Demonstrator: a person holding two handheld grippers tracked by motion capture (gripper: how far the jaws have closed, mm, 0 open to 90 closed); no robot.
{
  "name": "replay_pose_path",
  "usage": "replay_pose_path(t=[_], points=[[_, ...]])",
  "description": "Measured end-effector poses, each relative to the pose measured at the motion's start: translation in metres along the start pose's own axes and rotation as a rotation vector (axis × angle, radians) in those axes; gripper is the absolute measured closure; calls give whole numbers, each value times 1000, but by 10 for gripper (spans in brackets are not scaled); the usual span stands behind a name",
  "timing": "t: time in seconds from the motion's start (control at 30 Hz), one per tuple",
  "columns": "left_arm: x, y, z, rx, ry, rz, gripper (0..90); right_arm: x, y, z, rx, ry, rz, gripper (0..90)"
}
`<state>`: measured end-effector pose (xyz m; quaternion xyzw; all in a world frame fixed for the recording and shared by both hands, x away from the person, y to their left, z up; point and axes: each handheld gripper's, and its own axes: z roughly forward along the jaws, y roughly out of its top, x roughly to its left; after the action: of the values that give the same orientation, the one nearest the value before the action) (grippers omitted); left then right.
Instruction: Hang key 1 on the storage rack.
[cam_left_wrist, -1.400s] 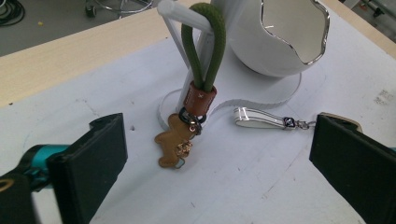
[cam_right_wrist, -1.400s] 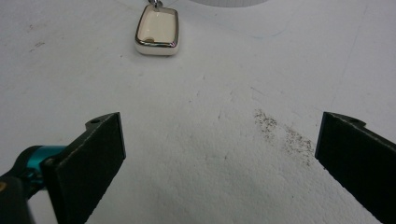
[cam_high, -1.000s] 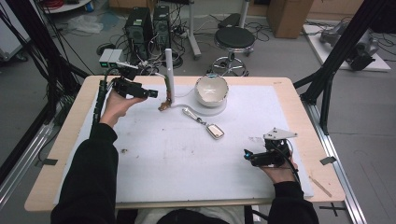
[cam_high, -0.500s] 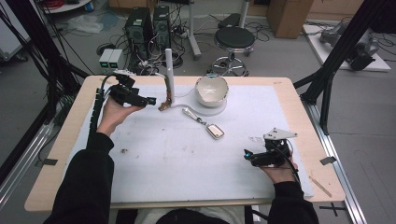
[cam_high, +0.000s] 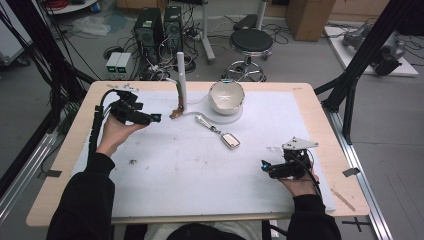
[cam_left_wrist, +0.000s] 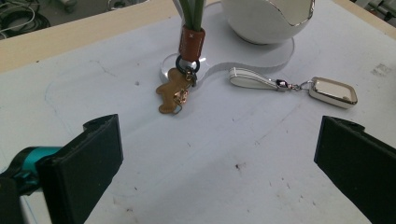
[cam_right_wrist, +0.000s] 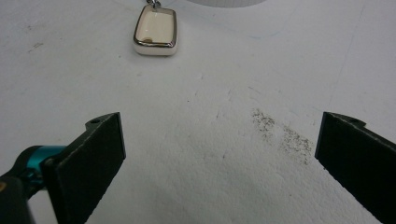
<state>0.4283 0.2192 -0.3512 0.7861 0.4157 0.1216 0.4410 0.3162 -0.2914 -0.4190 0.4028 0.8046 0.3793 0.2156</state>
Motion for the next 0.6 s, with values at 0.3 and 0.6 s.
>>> replay_pose_path(t=[0.3,0.6], points=[[-3,-26,-13,-9,11,-6,17,0,0,0,-1,0,-1,6],[-8,-50,-30,4,19,6,17,0,0,0,-1,-2,0,6]])
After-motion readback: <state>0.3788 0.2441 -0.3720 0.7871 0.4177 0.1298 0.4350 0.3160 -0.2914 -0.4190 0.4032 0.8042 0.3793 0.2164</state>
